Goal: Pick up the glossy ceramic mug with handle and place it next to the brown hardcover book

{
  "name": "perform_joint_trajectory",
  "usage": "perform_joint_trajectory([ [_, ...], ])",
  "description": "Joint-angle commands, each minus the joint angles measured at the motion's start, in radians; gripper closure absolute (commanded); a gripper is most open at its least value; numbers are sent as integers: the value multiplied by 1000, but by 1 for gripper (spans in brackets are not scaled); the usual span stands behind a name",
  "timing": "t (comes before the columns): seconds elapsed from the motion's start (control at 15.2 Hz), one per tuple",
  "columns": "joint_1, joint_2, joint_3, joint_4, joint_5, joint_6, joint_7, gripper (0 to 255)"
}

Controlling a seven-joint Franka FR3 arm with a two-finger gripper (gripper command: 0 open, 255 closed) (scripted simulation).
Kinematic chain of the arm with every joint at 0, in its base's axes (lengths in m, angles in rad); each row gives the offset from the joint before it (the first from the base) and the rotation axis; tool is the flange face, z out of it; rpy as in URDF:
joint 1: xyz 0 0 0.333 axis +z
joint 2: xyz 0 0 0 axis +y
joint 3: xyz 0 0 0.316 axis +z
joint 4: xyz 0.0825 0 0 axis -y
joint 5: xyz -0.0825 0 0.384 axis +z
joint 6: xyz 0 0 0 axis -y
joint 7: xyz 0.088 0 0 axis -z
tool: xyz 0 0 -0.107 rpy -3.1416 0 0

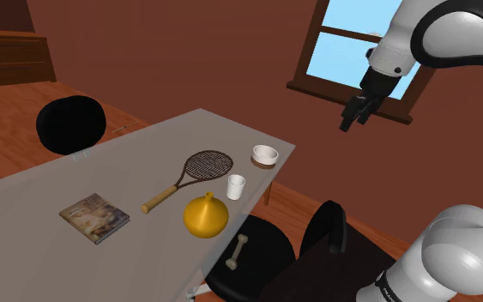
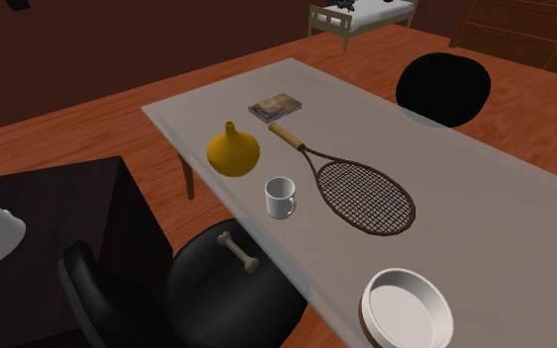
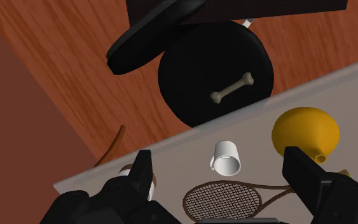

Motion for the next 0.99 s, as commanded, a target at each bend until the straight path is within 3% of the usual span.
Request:
perform_joint_trajectory([
  [0.0, 0, 0, 0, 0, 0, 0, 0, 0],
  [0.46, 8, 155, -1, -93, 1, 251, 20, 0],
  [0.92, 13, 375, 2, -115, -4, 497, 41, 0],
])
